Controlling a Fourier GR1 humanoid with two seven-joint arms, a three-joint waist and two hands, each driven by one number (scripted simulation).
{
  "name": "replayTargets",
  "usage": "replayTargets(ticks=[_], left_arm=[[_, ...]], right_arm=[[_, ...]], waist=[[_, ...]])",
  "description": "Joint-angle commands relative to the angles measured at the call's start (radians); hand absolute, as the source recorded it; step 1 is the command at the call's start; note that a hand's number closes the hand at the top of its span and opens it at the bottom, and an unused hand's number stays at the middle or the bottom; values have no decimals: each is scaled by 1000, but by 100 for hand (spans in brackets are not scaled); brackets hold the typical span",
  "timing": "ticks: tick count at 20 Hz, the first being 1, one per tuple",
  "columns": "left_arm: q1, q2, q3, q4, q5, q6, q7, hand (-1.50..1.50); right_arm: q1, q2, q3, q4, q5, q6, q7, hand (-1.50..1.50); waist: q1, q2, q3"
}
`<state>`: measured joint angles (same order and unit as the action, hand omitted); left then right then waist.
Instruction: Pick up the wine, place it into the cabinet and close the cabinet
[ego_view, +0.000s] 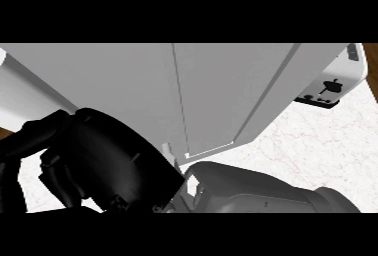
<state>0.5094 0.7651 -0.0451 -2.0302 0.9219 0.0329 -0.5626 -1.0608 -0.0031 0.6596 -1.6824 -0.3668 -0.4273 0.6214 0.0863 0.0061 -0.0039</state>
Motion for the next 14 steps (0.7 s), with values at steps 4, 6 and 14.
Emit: replayTargets(ticks=[4, 6, 14], left_arm=[[-55, 19, 69, 52, 52, -51, 33, -150], [-35, 30, 82, 44, 61, -59, 39, -150], [-24, 45, 168, 53, 98, -98, 65, -150]], right_arm=[[-228, 3, -102, 350, -258, 108, -153, 150], [-224, 3, -83, 343, -385, 218, -64, 150], [-261, 3, -159, 707, -540, 458, -192, 150]], waist=[[-2, 12, 0], [24, 16, 0], [0, 10, 1]])
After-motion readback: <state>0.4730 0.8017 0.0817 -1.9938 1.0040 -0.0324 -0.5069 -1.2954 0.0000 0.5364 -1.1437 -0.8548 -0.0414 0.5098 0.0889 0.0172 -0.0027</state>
